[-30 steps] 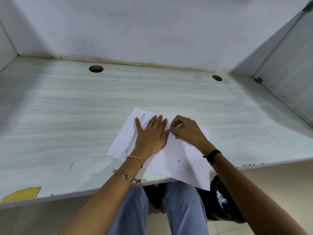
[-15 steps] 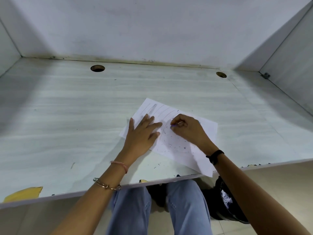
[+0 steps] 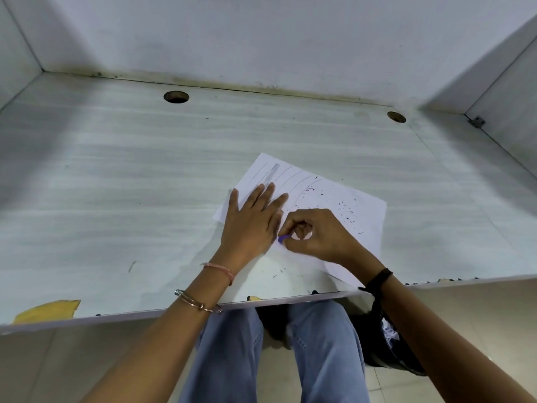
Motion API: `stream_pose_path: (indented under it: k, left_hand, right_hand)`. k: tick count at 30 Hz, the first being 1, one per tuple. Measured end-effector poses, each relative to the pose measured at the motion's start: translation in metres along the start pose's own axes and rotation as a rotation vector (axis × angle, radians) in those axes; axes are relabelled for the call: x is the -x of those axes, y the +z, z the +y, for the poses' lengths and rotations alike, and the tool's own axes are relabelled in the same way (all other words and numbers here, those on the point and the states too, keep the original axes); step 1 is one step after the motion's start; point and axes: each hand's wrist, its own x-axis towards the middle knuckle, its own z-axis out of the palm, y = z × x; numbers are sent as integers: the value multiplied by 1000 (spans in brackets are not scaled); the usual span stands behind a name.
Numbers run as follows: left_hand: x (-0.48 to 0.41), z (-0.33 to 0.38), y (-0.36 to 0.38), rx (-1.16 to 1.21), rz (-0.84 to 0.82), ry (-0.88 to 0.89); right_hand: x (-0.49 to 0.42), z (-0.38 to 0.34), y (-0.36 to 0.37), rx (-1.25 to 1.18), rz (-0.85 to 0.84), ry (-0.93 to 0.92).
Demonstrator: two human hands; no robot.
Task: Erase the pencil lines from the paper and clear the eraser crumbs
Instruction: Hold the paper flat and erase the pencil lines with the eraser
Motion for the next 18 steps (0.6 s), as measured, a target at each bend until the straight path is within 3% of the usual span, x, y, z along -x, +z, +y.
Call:
stream_pose_path:
  k: [4, 9, 13, 18]
  left_hand:
    - [-1, 0, 0, -20, -22, 3]
    - [0, 0, 2, -20, 9, 4]
    - [-1, 1, -1, -47, -17, 3]
    - [0, 1, -1, -12, -17, -10]
  right_hand:
    - [-13, 3, -5, 39, 111, 53]
    - [-5, 0, -5, 11, -54, 56]
    - [-17, 1, -11, 49, 140, 100]
    - [-5, -5, -9, 47, -103, 50]
